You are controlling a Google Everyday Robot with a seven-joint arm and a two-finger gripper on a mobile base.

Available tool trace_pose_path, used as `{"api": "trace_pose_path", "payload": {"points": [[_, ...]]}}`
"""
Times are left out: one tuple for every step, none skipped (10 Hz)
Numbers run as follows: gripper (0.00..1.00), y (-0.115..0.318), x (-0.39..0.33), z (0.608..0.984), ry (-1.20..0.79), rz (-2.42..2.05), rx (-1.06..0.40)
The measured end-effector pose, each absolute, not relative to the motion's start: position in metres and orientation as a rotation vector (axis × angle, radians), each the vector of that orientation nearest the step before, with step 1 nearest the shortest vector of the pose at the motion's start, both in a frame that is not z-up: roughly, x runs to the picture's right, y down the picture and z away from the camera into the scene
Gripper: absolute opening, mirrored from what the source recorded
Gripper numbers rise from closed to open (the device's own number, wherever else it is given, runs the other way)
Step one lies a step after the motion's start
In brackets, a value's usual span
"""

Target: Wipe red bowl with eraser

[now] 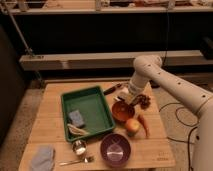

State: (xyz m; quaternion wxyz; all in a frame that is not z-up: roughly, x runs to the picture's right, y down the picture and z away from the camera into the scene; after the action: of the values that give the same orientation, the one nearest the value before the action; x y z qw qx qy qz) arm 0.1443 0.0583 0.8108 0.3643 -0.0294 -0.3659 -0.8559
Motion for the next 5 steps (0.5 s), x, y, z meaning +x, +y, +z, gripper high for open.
{"api": "trace_pose_path", "payload": {"points": [[0.2, 0.058, 0.142, 0.811, -0.944, -2.205, -0.074], [0.2, 0.058, 0.141, 0.811, -0.945, -2.206, -0.074], [0.2, 0.062, 0.142, 0.813, -0.955, -2.192, -0.077], [0.2, 0.073, 0.146, 0.814, -0.971, -2.171, -0.096], [0.2, 0.089, 0.153, 0.816, -0.988, -2.144, -0.117]]}}
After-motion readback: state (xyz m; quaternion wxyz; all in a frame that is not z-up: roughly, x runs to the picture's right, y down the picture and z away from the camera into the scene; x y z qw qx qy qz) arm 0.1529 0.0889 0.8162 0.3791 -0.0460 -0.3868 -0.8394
